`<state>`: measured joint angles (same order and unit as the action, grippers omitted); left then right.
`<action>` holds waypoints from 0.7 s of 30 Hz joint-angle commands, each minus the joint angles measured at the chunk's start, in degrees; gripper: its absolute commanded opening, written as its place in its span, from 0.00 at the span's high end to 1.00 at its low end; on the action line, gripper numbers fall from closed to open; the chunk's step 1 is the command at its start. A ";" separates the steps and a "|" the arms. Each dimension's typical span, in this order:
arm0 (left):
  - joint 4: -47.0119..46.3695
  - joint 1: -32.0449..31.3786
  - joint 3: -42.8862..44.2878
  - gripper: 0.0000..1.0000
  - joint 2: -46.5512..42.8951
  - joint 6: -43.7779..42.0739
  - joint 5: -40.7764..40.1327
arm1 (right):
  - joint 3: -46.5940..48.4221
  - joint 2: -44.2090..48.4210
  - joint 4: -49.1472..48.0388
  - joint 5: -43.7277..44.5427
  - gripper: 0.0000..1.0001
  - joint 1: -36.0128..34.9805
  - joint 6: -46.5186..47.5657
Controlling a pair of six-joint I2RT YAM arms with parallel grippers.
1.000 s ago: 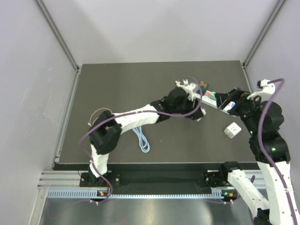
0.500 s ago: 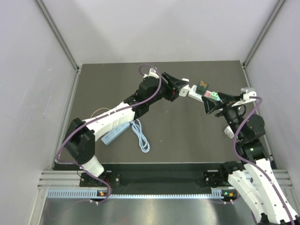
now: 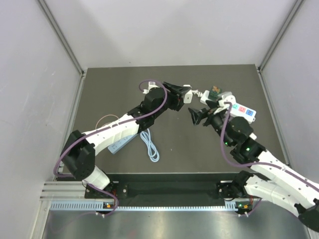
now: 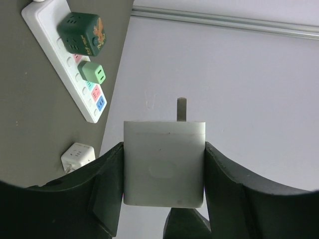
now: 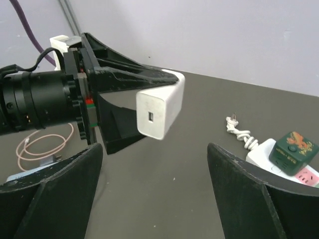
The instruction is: Insert the plug
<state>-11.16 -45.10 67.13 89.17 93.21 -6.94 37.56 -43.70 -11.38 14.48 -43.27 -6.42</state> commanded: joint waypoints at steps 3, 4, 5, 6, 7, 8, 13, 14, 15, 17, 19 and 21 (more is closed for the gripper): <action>-2.03 -0.07 -1.13 1.00 -3.03 3.73 -1.59 | 5.33 -7.53 -8.73 11.71 0.17 -5.86 5.80; -2.20 -0.16 -1.48 1.00 -3.12 3.82 -1.24 | 5.59 -8.32 -9.53 11.97 0.18 -6.04 5.71; -2.29 -0.16 -1.65 1.00 -3.29 4.08 -0.89 | 5.94 -9.98 -10.15 12.76 0.19 -5.95 5.80; -2.38 -0.07 -1.83 1.00 -3.38 4.26 -0.80 | 6.73 -10.96 -10.59 13.20 0.21 -5.95 5.97; -2.38 -0.07 -2.00 1.00 -3.73 4.17 -0.62 | 7.26 -11.75 -10.94 13.81 0.22 -5.95 5.89; -2.29 -0.07 -2.01 1.00 -3.82 4.26 -0.53 | 7.61 -12.45 -11.21 14.69 0.22 -5.95 5.97; -1.24 -0.07 -2.18 1.00 -4.70 4.44 -0.09 | 7.18 -15.88 -15.34 15.40 0.24 -6.04 9.14; -1.32 -0.16 -2.18 1.00 -4.88 4.70 0.00 | 7.70 -16.93 -15.69 15.32 0.25 -6.04 9.57; -1.24 -0.16 -2.27 1.00 -5.14 4.79 0.00 | 7.96 -17.55 -15.69 15.49 0.25 -6.13 9.75; -1.23 -0.25 -2.27 1.00 -5.49 4.79 -0.18 | 8.40 -19.04 -15.96 15.31 0.25 -5.95 9.75; -0.88 -0.42 -1.75 1.00 -5.58 4.09 0.08 | 8.41 -19.75 -16.57 15.49 0.26 -6.04 9.84; -0.97 -0.60 -2.09 1.00 -5.76 4.35 0.26 | 8.58 -20.81 -17.97 15.58 0.27 -5.95 10.37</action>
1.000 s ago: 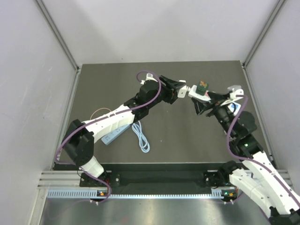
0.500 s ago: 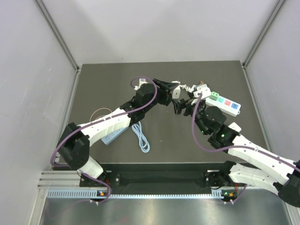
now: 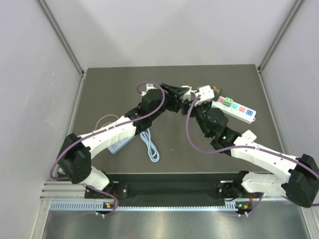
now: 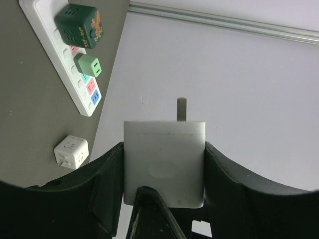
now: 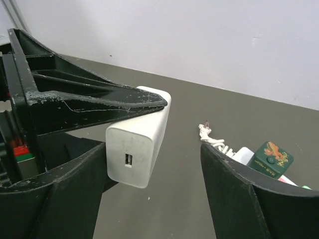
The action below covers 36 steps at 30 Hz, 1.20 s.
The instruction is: Insert the plug
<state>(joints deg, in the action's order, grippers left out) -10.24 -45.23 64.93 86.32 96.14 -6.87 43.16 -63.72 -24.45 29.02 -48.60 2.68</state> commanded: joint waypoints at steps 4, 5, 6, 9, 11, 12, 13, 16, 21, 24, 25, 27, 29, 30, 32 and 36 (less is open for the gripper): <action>-2.07 -0.91 -0.33 1.00 -3.09 1.68 0.37 | 3.69 -2.19 -6.22 0.78 0.38 -0.71 2.33; -2.06 -0.91 -0.41 1.00 -3.09 1.77 0.54 | 3.86 -2.46 -6.57 0.43 0.44 -0.71 2.59; -2.41 -0.91 -0.76 1.00 -3.00 1.77 0.89 | 3.78 -2.46 -7.10 -0.01 0.58 -0.71 2.60; -4.70 -0.91 -1.73 1.00 -2.83 1.68 2.21 | 3.95 -2.37 -7.72 -0.89 0.87 -0.71 2.95; -6.62 -0.91 -2.35 0.90 -2.65 1.95 3.18 | 3.78 -1.85 -7.63 -1.33 1.00 -0.62 2.95; -7.24 -0.91 -2.78 0.81 -2.30 2.12 3.70 | 3.60 -1.49 -7.63 -1.24 1.00 -0.62 2.77; -7.95 -0.91 -3.05 0.71 -2.21 2.30 4.84 | 3.43 -0.97 -7.63 -1.07 1.00 -0.79 2.60; -8.48 -0.82 -3.40 0.36 -2.12 1.43 6.43 | 3.25 0.35 -5.89 -0.89 1.00 -0.71 1.72; -8.49 -0.30 -5.16 0.01 -2.83 -4.46 8.26 | 3.69 1.93 3.43 -0.37 1.00 -0.71 -1.62; -6.73 0.58 -5.95 0.02 -2.74 -7.19 10.30 | 1.32 5.44 8.26 1.22 1.00 -0.53 -6.18; -6.37 0.67 -5.95 0.01 -2.57 -8.32 10.82 | 0.71 7.54 10.28 1.83 1.00 -0.10 -8.63; -5.50 0.94 -5.17 0.01 -2.04 -9.91 11.79 | -0.79 9.84 15.80 2.10 1.00 -0.01 -10.75; -3.57 1.20 -4.20 0.01 -1.60 -13.33 11.54 | -2.02 12.83 19.59 2.89 1.00 0.26 -13.39; -2.08 1.29 -2.45 0.02 -1.42 -15.95 10.49 | -2.28 13.71 23.88 3.15 1.00 0.61 -14.10; 2.76 1.46 -0.69 0.01 -1.16 -18.60 9.34 | -2.29 15.73 28.64 2.98 1.00 2.19 -16.64; 7.68 3.30 -0.41 0.01 -2.91 -24.76 4.60 | -0.54 18.11 38.49 1.23 1.00 6.58 -19.90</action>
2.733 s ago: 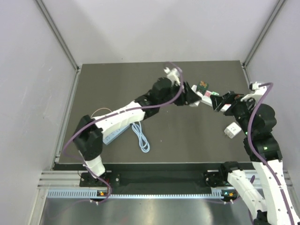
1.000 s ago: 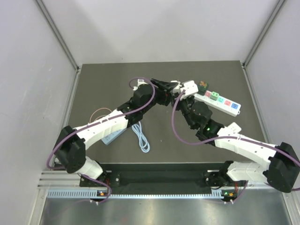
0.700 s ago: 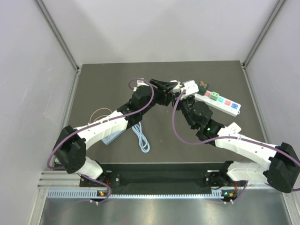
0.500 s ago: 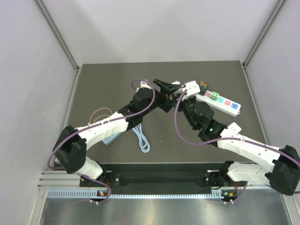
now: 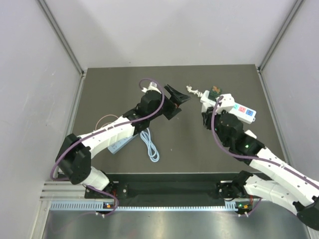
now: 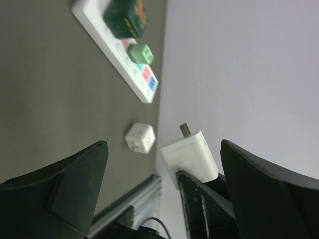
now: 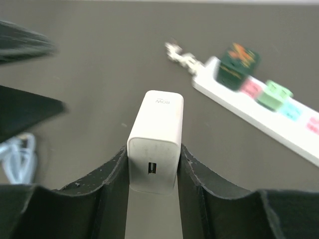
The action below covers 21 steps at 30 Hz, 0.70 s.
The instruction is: Insert the plug
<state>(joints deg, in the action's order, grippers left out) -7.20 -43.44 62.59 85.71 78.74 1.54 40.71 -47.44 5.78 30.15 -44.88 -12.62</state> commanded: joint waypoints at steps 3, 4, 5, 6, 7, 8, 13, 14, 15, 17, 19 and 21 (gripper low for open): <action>6.93 3.53 0.43 0.01 -4.49 -12.27 -6.72 | 4.29 2.70 16.35 -3.15 1.00 10.92 -6.18; 9.03 3.89 0.52 0.01 -5.72 -13.60 -9.86 | 5.25 2.88 19.15 -4.65 1.00 13.05 -6.45; 11.05 4.15 0.69 0.02 -6.34 -15.35 -11.37 | 5.69 2.97 20.40 -6.32 1.00 15.15 -6.28; 11.42 4.24 0.69 0.02 -7.04 -20.07 -12.78 | 5.96 2.88 21.37 -9.47 1.00 17.18 -5.93; 12.29 4.24 1.04 0.02 -7.57 -22.55 -13.66 | 6.83 2.71 22.33 -10.98 1.00 21.11 -4.97; 13.43 4.24 2.18 0.01 -8.36 -24.67 -15.32 | 7.36 2.18 24.61 -12.64 1.00 22.98 -4.09; 21.43 4.24 8.24 0.02 -9.33 -41.45 -12.45 | 14.99 -6.67 34.99 -21.18 1.00 37.63 3.63; 22.40 4.24 9.73 0.02 -9.42 -43.74 -9.05 | 15.88 -7.92 37.09 -21.88 1.00 39.33 4.35; 23.97 4.15 10.36 0.03 -9.68 -48.11 -6.75 | 16.50 -8.97 37.63 -19.98 1.00 40.04 4.36; 25.65 4.15 11.32 0.04 -9.69 -51.65 -2.27 | 18.52 -12.66 38.95 -19.34 1.00 40.92 3.84; 26.71 4.24 10.46 0.04 -10.21 -55.17 -1.89 | 20.10 -16.26 39.57 -21.88 1.00 44.26 4.36; 27.24 4.15 9.49 0.04 -10.48 -59.21 1.00 | 21.85 -20.29 39.31 -25.92 1.00 48.99 5.49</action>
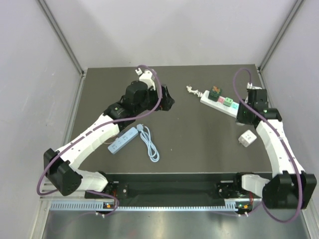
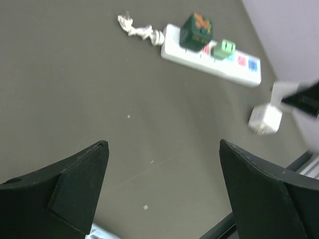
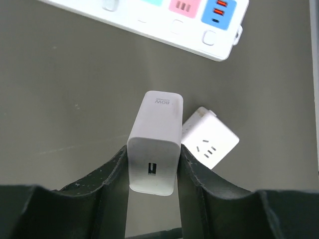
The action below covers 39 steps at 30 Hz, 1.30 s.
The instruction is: Insert the plug
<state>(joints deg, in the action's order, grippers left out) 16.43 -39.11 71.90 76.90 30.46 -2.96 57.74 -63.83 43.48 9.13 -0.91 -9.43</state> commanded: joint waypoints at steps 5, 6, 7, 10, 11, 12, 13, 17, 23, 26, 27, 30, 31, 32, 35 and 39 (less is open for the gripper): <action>3.44 -0.17 -3.69 0.04 -2.90 -14.90 0.95 | 10.55 -11.57 1.52 -6.50 1.00 8.11 4.24; 3.18 -0.17 -4.04 0.03 -3.07 -15.16 0.94 | 11.69 -13.32 0.99 -6.31 1.00 8.90 4.25; 3.09 -0.17 -4.57 0.03 -3.34 -15.34 0.85 | 12.31 -14.47 -0.40 -6.83 1.00 9.51 4.25; 4.40 -0.17 -4.23 0.03 -3.60 -16.31 0.51 | 14.86 -19.39 -1.73 -10.69 1.00 12.24 3.46; 4.40 -0.17 -4.31 0.03 -3.95 -16.39 0.50 | 15.82 -20.70 -1.39 -11.14 1.00 12.68 2.93; 3.97 -0.17 -5.27 0.03 -4.82 -16.57 0.50 | 17.92 -23.24 -0.69 -10.45 1.00 13.21 1.62; 3.62 -0.17 -5.97 0.03 -5.36 -16.74 0.33 | 19.07 -24.31 -0.68 -9.66 1.00 13.39 0.91; 3.61 -0.26 -6.68 0.03 -7.11 -17.62 -1.34 | 25.14 -29.06 3.17 -5.70 1.00 13.39 0.11; 1.94 -0.26 -8.26 0.03 -10.63 -17.63 -3.36 | 32.52 -35.74 8.98 -6.14 1.00 13.48 -0.58; 1.42 -0.26 -8.62 0.03 -11.51 -17.36 -4.07 | 37.44 -39.43 13.90 -4.56 1.00 13.39 -3.13; 1.16 -0.26 -8.97 0.03 -11.69 -17.36 -4.07 | 37.62 -39.53 13.82 -5.34 1.00 13.39 -3.14; 1.42 -0.26 -8.71 0.03 -11.51 -17.36 -4.25 | 38.85 -41.27 14.34 -8.06 1.00 13.39 -2.96; 1.42 -0.26 -8.71 0.03 -11.60 -17.36 -4.33 | 39.29 -41.72 15.30 -8.68 1.00 13.39 -2.87; 1.33 -0.26 -8.62 0.03 -11.69 -17.36 -4.42 | 39.47 -42.07 15.40 -8.95 1.00 13.47 -2.96; 1.24 -0.26 -8.97 0.03 -11.86 -17.45 -4.95 | 40.00 -42.60 15.14 -8.95 1.00 13.39 -3.05; 1.15 -0.26 -9.06 0.03 -12.39 -17.62 -5.04 | 40.00 -43.57 15.40 -10.79 1.00 13.39 -3.49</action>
<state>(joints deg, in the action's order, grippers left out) 20.58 -39.16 63.07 66.37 13.72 -7.14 94.56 -107.22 58.37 0.38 12.16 -11.92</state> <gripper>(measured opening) 0.972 0.370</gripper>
